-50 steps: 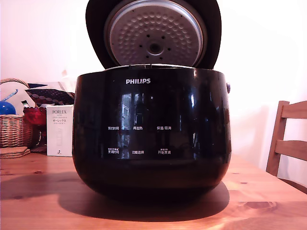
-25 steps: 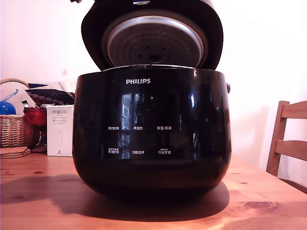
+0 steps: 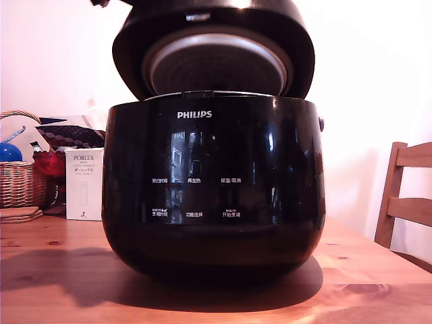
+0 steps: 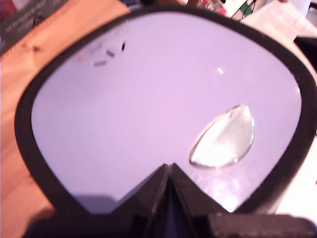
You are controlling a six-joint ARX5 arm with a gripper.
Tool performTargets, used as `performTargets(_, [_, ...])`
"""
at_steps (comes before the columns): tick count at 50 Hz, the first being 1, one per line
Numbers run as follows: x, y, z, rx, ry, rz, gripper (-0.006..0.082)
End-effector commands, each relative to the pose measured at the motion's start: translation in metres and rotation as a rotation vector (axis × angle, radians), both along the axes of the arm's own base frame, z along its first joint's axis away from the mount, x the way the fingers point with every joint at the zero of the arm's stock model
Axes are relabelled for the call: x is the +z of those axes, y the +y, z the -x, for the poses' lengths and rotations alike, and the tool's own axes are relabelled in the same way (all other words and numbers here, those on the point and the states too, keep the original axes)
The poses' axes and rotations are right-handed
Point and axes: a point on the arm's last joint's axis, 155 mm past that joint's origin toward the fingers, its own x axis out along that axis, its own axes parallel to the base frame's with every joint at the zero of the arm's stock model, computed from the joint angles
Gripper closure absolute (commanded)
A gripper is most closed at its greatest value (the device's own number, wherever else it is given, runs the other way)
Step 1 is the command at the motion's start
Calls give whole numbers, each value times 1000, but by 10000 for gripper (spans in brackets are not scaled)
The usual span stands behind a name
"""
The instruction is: Close the rice cooker by pressing the lid down with medium force
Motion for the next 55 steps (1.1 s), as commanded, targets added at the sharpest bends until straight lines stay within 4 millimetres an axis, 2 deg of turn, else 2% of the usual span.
performTargets(1, [-16,5,11,-2,41,-26,788])
performTargets(11, [-33,12,21,-2,68,-42,788])
performTargets(38, [-42,12,23,-1,75,-45,788])
performTargets(49, [-66,17,30,-2,121,-76,788])
performTargets(55, [-73,16,32,-7,132,-83,788])
